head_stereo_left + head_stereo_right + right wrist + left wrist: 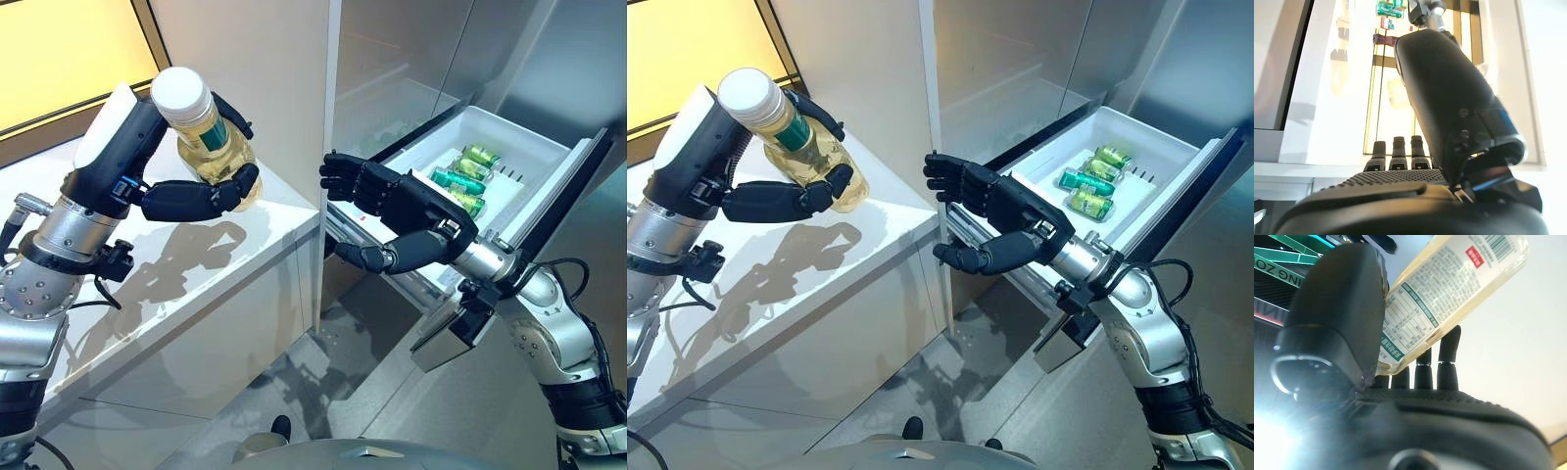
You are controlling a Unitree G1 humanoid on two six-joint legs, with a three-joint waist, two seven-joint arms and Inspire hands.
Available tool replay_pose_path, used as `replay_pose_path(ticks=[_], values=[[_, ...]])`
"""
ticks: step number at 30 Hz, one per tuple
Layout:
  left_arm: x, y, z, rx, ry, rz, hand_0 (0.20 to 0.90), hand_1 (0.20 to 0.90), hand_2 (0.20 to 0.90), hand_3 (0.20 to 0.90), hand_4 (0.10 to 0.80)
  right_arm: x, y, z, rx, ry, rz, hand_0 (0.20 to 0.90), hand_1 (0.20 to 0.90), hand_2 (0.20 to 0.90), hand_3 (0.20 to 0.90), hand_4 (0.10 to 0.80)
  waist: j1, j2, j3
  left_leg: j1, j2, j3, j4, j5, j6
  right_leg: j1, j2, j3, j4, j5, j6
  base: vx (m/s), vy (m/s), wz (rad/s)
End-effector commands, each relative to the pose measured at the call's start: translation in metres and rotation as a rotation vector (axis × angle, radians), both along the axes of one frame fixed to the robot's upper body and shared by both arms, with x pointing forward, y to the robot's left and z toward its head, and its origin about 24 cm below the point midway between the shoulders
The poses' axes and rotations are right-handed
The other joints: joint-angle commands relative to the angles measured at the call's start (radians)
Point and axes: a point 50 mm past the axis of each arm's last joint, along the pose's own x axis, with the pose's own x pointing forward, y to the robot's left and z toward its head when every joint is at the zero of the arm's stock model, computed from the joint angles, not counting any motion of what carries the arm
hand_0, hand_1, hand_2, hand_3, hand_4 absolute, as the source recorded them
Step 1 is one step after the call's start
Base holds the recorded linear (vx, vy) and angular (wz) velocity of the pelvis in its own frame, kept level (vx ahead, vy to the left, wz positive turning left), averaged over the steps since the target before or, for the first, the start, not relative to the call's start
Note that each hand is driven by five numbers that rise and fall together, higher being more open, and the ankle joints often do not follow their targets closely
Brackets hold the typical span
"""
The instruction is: Put drinks into fridge and close the fridge
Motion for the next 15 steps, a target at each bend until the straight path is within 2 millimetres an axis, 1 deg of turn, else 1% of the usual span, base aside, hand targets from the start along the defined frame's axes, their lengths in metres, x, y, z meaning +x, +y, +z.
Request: replay_pose_path(ticks=[1,4,9,10,15], values=[[-0.015,-0.016,0.058,-0.118,-0.265,-0.18,0.3,0.3,0.3,0.2,0.1,0.008,0.014,0.037,0.027,-0.158,0.047,0.9,0.9,0.9,0.9,0.8,-0.004,-0.001,-0.107,0.006,-0.082,0.029,0.001,-0.059,0.067,-0.034,-0.012,0.031,0.012,0.049,0.048,0.0,0.0,0.0],[-0.011,-0.022,0.057,-0.116,-0.241,-0.213,0.3,0.3,0.3,0.2,0.1,0.013,0.024,0.037,0.011,-0.153,0.057,0.9,0.9,0.9,0.9,0.8,0.002,-0.003,-0.107,0.007,-0.084,0.026,0.001,-0.059,0.067,-0.032,-0.012,0.03,0.011,0.049,0.047,0.0,0.0,0.0],[-0.008,-0.029,0.058,-0.12,-0.215,-0.264,0.3,0.3,0.3,0.2,0.1,0.017,0.034,0.038,0.007,-0.137,0.077,0.9,0.9,0.9,0.9,0.8,0.009,-0.004,-0.106,0.008,-0.085,0.024,0.001,-0.059,0.067,-0.029,-0.012,0.027,0.011,0.047,0.045,0.0,0.0,0.0],[-0.008,-0.032,0.057,-0.113,-0.206,-0.281,0.3,0.3,0.3,0.2,0.1,0.019,0.038,0.037,-0.002,-0.136,0.083,0.9,0.9,0.9,0.9,0.8,0.012,-0.005,-0.106,0.008,-0.084,0.024,0.001,-0.059,0.067,-0.028,-0.013,0.025,0.011,0.046,0.045,0.0,0.0,0.0],[-0.004,-0.042,0.055,-0.093,-0.178,-0.321,0.3,0.3,0.3,0.2,0.1,0.022,0.05,0.04,-0.008,-0.14,0.104,0.9,0.9,0.9,0.9,0.8,0.017,-0.006,-0.107,0.009,-0.085,0.022,0.001,-0.06,0.067,-0.027,-0.012,0.023,0.012,0.045,0.043,0.004,-0.001,0.01]])
